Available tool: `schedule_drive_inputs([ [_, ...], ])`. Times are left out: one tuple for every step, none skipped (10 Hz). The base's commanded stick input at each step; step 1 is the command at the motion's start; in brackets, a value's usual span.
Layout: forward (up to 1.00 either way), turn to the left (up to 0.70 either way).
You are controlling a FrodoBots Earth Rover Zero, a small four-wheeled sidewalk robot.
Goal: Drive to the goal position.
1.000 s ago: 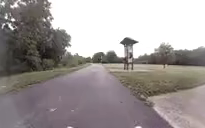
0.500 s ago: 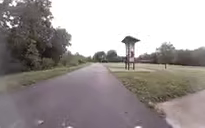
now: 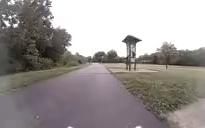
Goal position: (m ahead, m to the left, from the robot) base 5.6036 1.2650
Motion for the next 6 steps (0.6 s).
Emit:
schedule_drive_inputs([
  [0.7, 0.0],
  [0.7, 0.0],
  [0.7, 0.0],
  [0.7, 0.0],
  [0.7, 0.0],
  [0.7, 0.0],
])
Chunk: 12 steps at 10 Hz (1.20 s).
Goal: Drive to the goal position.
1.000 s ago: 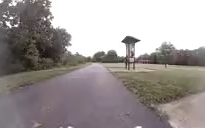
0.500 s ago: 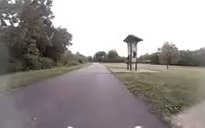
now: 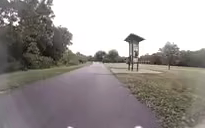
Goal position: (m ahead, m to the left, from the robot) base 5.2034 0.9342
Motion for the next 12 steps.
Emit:
schedule_drive_inputs([
  [0.7, 0.0],
  [0.7, 0.0],
  [0.7, 0.0],
  [0.7, 0.0],
  [0.7, 0.0],
  [0.7, 0.0],
  [0.7, 0.0],
  [0.7, 0.0],
  [0.7, 0.0],
  [0.7, 0.0],
  [0.7, 0.0],
  [0.7, 0.0],
])
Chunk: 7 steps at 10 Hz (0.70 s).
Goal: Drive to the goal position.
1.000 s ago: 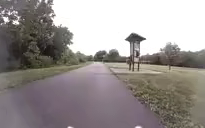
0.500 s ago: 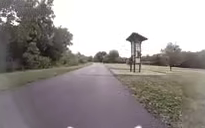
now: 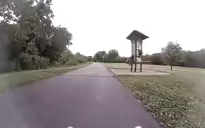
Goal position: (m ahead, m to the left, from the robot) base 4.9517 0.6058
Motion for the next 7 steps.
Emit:
schedule_drive_inputs([
  [0.7, 0.0],
  [0.7, 0.0],
  [0.7, 0.0],
  [0.7, 0.0],
  [0.7, 0.0],
  [0.7, 0.0],
  [0.7, 0.0],
])
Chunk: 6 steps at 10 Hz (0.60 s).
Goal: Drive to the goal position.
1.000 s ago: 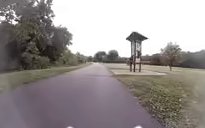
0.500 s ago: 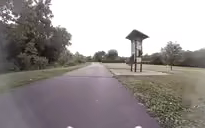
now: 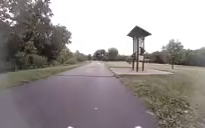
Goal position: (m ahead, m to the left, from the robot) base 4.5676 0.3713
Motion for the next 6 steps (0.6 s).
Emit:
schedule_drive_inputs([
  [0.7, 0.0],
  [0.7, 0.0],
  [0.7, 0.0],
  [0.7, 0.0],
  [0.7, 0.0],
  [0.7, 0.0],
])
